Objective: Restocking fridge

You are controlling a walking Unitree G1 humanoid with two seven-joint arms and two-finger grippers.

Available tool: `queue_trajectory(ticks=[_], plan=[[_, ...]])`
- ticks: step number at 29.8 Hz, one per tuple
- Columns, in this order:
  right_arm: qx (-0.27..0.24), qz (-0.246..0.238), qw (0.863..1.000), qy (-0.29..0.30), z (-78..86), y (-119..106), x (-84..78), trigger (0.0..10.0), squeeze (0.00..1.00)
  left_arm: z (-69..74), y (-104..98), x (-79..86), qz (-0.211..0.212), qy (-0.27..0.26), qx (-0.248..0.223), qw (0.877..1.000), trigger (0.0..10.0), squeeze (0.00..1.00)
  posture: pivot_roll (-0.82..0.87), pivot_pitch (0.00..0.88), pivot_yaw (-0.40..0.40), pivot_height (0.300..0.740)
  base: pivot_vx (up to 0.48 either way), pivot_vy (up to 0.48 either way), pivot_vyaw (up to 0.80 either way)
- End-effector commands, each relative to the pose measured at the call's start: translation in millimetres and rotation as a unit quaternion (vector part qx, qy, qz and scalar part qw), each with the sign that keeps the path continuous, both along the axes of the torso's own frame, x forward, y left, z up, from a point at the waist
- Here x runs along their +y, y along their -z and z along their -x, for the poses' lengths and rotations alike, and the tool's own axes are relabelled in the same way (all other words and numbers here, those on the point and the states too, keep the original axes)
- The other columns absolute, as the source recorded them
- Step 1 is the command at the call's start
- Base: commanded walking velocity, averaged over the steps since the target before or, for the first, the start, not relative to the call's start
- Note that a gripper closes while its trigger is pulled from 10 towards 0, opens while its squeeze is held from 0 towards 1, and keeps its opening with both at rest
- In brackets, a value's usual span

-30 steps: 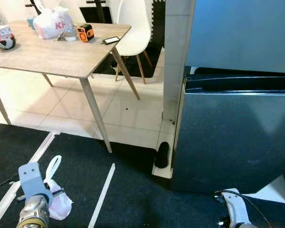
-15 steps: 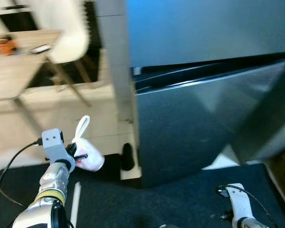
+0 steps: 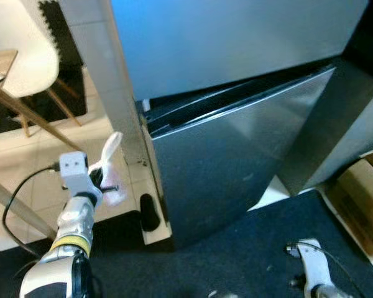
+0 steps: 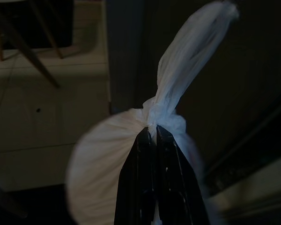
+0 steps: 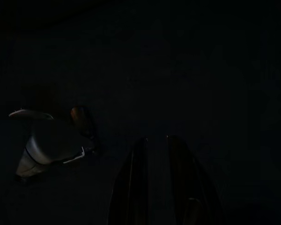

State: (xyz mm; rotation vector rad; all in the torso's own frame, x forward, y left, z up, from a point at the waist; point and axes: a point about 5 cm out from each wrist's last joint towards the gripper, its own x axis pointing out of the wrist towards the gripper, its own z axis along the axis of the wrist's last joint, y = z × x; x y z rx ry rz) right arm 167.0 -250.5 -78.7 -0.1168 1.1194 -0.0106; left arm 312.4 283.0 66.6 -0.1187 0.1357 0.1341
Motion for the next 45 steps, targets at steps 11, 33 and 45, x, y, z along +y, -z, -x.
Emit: queue_trajectory(ticks=[11,33,45], plan=[[-0.005,0.004,1.0,0.003,0.1,0,0.4,10.0,0.0,-12.5,0,-52.5,0.034,0.135,-0.037,0.99,10.0,0.0,-0.03,0.016,0.038,0.74,0.0,0.0,0.0],[-0.012,0.013,1.0,0.001,-1.4,0,0.8,10.0,0.0,-13.1,10,-106.1,0.063,0.214,-0.038,0.974,10.0,0.0,-0.03,0.017,0.037,0.74,0.0,0.0,0.0],[-0.011,0.016,1.0,0.0,-0.1,0,0.7,10.0,0.0,-24.6,1,-89.4,0.05,0.148,-0.02,0.988,10.0,0.0,-0.04,0.02,0.033,0.74,0.0,0.0,0.0]])
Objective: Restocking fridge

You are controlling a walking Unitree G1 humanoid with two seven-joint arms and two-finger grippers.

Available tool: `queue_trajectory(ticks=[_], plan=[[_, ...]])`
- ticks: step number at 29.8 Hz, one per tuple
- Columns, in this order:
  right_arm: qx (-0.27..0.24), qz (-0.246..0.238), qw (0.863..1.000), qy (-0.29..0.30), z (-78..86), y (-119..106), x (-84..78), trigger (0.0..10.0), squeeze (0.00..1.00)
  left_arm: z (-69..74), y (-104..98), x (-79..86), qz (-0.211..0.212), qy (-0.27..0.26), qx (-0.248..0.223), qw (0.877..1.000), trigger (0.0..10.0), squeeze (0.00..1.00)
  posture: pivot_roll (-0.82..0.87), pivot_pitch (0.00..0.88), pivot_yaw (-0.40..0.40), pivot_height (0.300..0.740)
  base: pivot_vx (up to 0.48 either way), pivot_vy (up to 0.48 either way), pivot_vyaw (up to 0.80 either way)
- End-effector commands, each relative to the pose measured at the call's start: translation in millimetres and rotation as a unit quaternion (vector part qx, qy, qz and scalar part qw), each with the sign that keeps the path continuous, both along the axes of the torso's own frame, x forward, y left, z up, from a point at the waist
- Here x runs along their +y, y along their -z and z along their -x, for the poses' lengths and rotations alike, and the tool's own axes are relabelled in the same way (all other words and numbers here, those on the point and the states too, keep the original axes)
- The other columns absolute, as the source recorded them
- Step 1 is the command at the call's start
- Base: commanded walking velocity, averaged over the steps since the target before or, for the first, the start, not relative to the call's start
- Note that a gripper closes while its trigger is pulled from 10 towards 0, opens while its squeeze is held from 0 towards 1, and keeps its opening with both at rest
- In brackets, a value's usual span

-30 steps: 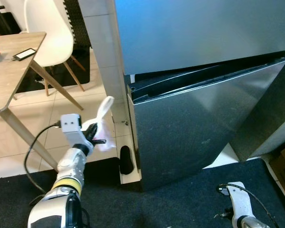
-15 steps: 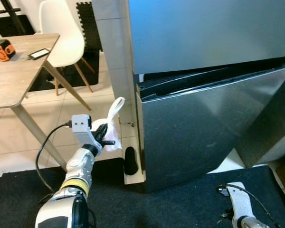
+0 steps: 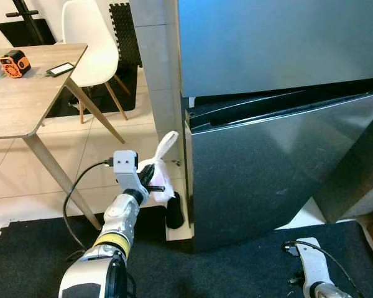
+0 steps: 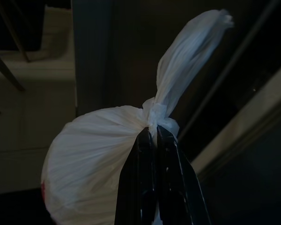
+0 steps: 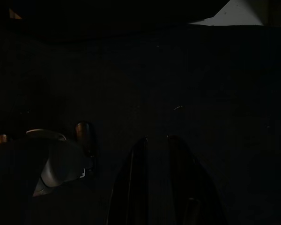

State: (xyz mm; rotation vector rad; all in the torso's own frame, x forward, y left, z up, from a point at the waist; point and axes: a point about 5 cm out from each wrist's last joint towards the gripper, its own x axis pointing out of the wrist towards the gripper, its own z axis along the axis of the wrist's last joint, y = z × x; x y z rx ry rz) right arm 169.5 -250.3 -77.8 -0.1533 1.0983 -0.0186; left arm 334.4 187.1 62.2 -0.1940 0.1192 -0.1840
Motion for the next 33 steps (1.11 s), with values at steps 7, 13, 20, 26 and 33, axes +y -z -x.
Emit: queue_trajectory(ticks=[7,13,20,26,33], plan=[[0.003,0.002,1.0,0.01,7.5,3,-1.0,10.0,0.0,-6.3,-7,-2.7,0.007,0.025,0.001,1.0,10.0,0.0,-0.05,0.029,0.04,0.74,0.0,0.0,0.0],[0.006,0.003,1.0,0.01,11.5,4,-1.5,10.0,0.0,-3.9,-3,-6.7,-0.037,0.057,0.008,0.998,10.0,0.0,-0.06,0.047,0.043,0.74,0.0,0.0,0.0],[0.009,0.006,1.0,0.013,16.7,6,-4.6,10.0,0.0,-8.7,-12,8.4,-0.046,0.031,0.001,0.998,10.0,0.0,-0.07,0.067,0.047,0.74,0.0,0.0,0.0],[0.013,0.007,1.0,0.016,22.3,8,-5.2,10.0,0.0,-13.6,-19,6.1,-0.054,0.051,-0.003,0.997,10.0,0.0,-0.08,0.076,0.05,0.74,0.0,0.0,0.0],[0.012,0.007,1.0,0.018,22.3,8,-5.1,10.0,0.0,-14.5,-19,-13.6,-0.097,0.131,-0.002,0.987,10.0,0.0,-0.08,0.079,0.049,0.74,0.0,0.0,0.0]])
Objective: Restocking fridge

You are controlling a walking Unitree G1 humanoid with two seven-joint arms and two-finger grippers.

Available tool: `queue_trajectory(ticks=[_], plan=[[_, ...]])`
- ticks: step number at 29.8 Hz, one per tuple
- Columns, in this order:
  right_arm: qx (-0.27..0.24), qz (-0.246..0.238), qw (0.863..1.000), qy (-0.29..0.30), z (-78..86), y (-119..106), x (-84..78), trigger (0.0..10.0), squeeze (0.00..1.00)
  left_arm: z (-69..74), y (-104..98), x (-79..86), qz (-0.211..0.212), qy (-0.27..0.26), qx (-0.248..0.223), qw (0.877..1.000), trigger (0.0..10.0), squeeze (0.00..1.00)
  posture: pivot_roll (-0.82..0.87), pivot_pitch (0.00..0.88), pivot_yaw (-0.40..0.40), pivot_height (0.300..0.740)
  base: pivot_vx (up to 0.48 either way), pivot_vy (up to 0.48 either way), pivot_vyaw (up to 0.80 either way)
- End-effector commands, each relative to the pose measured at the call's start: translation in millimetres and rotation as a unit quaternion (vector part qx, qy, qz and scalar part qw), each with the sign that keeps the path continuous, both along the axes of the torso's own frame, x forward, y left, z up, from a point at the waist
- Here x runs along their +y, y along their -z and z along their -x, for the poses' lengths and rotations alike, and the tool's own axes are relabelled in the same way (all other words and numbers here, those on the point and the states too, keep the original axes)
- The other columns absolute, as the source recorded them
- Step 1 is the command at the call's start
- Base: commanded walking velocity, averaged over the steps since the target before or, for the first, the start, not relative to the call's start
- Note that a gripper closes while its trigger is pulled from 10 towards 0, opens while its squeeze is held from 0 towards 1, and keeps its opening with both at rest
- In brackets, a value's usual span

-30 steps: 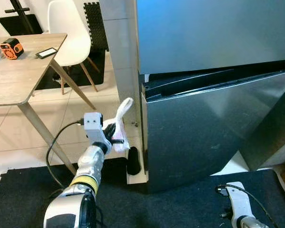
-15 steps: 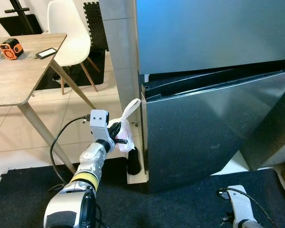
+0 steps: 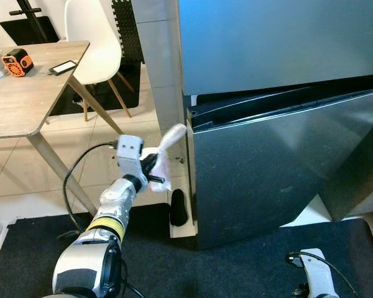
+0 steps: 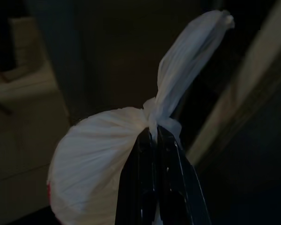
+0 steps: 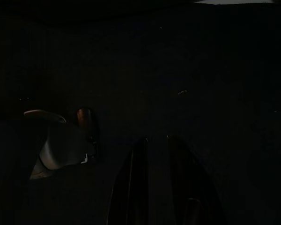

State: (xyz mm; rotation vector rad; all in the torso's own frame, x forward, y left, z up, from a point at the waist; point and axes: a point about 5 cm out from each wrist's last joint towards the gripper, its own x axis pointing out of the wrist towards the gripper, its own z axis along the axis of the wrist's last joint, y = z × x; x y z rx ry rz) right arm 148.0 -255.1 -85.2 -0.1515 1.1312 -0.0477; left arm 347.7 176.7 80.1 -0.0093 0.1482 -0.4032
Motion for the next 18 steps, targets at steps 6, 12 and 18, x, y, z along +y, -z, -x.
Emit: queue_trajectory(ticks=[6,12,18], plan=[[-0.007,0.002,1.0,0.006,-1.1,-1,-1.4,10.0,0.0,-4.6,-6,-8.6,-0.023,0.039,-0.001,0.999,10.0,0.0,-0.09,0.082,0.05,0.74,0.0,0.0,0.0],[-0.009,0.004,1.0,0.008,-0.8,-1,-2.9,10.0,0.0,-8.2,-13,-17.6,-0.019,0.075,-0.01,0.997,10.0,0.0,-0.09,0.082,0.05,0.74,0.0,0.0,0.0],[-0.008,0.005,1.0,0.009,-0.5,-2,-4.0,10.0,0.0,-4.2,-9,-30.2,-0.018,0.119,-0.004,0.993,10.0,0.0,-0.1,0.076,0.048,0.74,0.0,0.0,0.0]])
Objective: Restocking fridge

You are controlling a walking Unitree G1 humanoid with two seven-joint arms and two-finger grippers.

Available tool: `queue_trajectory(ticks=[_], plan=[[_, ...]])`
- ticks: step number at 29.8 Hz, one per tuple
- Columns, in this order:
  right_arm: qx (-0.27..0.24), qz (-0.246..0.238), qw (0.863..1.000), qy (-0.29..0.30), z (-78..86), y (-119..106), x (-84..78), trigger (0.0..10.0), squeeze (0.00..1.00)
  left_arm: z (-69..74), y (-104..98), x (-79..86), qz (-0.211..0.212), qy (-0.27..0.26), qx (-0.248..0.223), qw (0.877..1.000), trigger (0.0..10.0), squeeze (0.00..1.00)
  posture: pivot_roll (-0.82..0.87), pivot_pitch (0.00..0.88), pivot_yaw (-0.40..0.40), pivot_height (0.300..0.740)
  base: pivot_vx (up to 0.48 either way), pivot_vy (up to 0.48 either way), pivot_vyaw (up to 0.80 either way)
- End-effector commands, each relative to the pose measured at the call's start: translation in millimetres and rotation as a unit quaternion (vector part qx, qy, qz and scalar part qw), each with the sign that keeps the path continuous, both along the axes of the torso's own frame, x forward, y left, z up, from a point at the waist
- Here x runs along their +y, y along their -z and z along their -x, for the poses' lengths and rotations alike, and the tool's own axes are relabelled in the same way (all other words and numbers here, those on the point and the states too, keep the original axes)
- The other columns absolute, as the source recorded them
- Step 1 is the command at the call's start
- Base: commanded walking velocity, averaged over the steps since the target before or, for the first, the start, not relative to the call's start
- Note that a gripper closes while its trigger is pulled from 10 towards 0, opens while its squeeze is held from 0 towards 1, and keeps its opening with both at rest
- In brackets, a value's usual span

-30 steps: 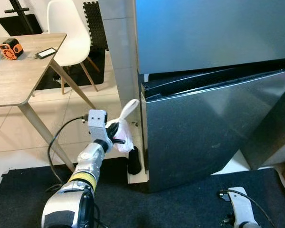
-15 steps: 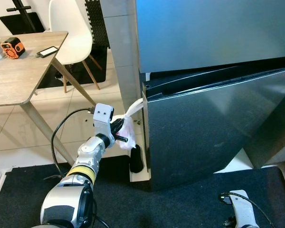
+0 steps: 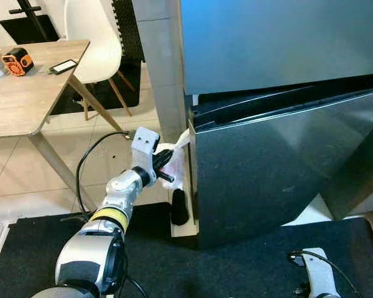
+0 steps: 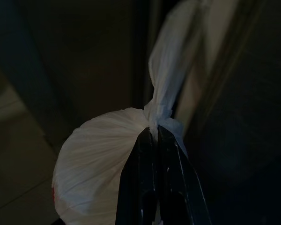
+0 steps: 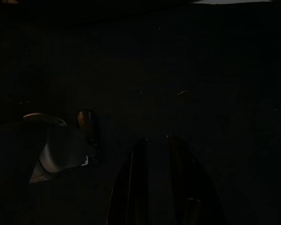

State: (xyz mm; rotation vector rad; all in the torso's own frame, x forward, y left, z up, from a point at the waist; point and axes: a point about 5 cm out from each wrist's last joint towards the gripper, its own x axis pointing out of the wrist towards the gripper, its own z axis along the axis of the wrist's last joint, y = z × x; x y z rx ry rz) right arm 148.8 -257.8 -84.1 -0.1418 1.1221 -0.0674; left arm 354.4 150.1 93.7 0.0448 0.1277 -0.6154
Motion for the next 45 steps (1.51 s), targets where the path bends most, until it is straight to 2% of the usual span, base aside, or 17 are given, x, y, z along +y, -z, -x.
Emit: queue_trajectory(ticks=[1,8,16,19,26,27,28,31,34,38,40,41,43,44,45], plan=[[-0.003,0.004,1.0,-0.001,0.1,-1,-1.6,10.0,0.0,2.9,5,-4.4,-0.008,0.013,0.009,1.0,10.0,0.0,-0.1,0.074,0.048,0.74,0.0,0.0,0.0],[-0.004,0.007,1.0,-0.002,-1.1,-1,-3.1,10.0,0.0,5.9,7,-18.2,0.007,0.038,0.004,0.999,10.0,0.0,-0.1,0.064,0.041,0.74,0.0,0.0,0.0],[-0.002,0.009,1.0,-0.005,-2.1,-2,-3.2,10.0,0.0,9.8,10,-25.7,0.007,0.06,0.002,0.998,10.0,0.0,-0.1,0.06,0.045,0.74,0.0,0.0,0.0],[0.012,0.01,1.0,-0.016,4.0,2,-0.3,10.0,0.0,9.7,7,-34.3,0.029,0.068,-0.002,0.997,10.0,0.0,-0.09,0.062,0.044,0.74,0.0,0.0,0.0],[0.027,0.01,0.999,-0.023,11.9,5,2.4,10.0,0.0,13.6,7,-43.6,0.043,0.108,-0.003,0.993,10.0,0.0,-0.09,0.062,0.047,0.74,0.0,0.0,0.0],[0.03,0.012,0.999,-0.024,13.3,6,1.6,10.0,0.0,17.7,6,-49.3,0.056,0.149,-0.005,0.987,10.0,0.0,-0.09,0.063,0.049,0.74,0.0,0.0,0.0],[0.03,0.012,0.999,-0.024,13.3,6,1.6,10.0,0.0,17.7,6,-49.3,0.056,0.149,-0.005,0.987,10.0,0.0,-0.09,0.063,0.049,0.74,0.0,0.0,0.0],[0.032,0.015,0.999,-0.026,14.2,6,0.8,10.0,0.0,22.2,3,-53.4,0.082,0.201,-0.005,0.976,10.0,0.0,-0.09,0.064,0.049,0.74,0.0,0.0,0.0],[0.038,0.02,0.998,-0.037,16.1,6,0.4,10.0,0.0,24.1,-5,-52.8,0.116,0.249,-0.004,0.962,10.0,0.0,-0.09,0.063,0.047,0.74,0.0,0.0,0.0],[0.04,0.021,0.998,-0.047,16.1,7,1.7,10.0,0.0,28.1,-18,-49.5,0.16,0.314,0.0,0.936,10.0,0.0,-0.09,0.062,0.047,0.74,0.0,0.0,0.0],[0.041,0.021,0.998,-0.049,16.4,7,2.2,10.0,0.0,31.8,-22,-49.1,0.171,0.342,0.003,0.924,10.0,0.0,-0.09,0.062,0.047,0.74,0.0,0.0,0.0],[0.041,0.021,0.998,-0.049,16.4,7,2.2,10.0,0.0,31.8,-22,-49.1,0.171,0.342,0.003,0.924,10.0,0.0,-0.09,0.062,0.047,0.74,0.0,0.0,0.0],[0.044,0.022,0.997,-0.053,17.3,7,2.8,10.0,0.0,38.8,-25,-49.3,0.171,0.383,0.012,0.908,10.0,0.0,-0.08,0.062,0.046,0.74,0.0,0.0,0.0],[0.044,0.022,0.997,-0.053,17.3,7,2.8,10.0,0.0,38.8,-25,-49.3,0.171,0.383,0.012,0.908,10.0,0.0,-0.08,0.062,0.046,0.74,0.0,0.0,0.0],[0.045,0.023,0.997,-0.054,17.8,8,3.0,10.0,0.0,41.5,-25,-49.4,0.169,0.396,0.015,0.902,10.0,0.0,-0.08,0.062,0.046,0.74,0.0,0.0,0.0]])
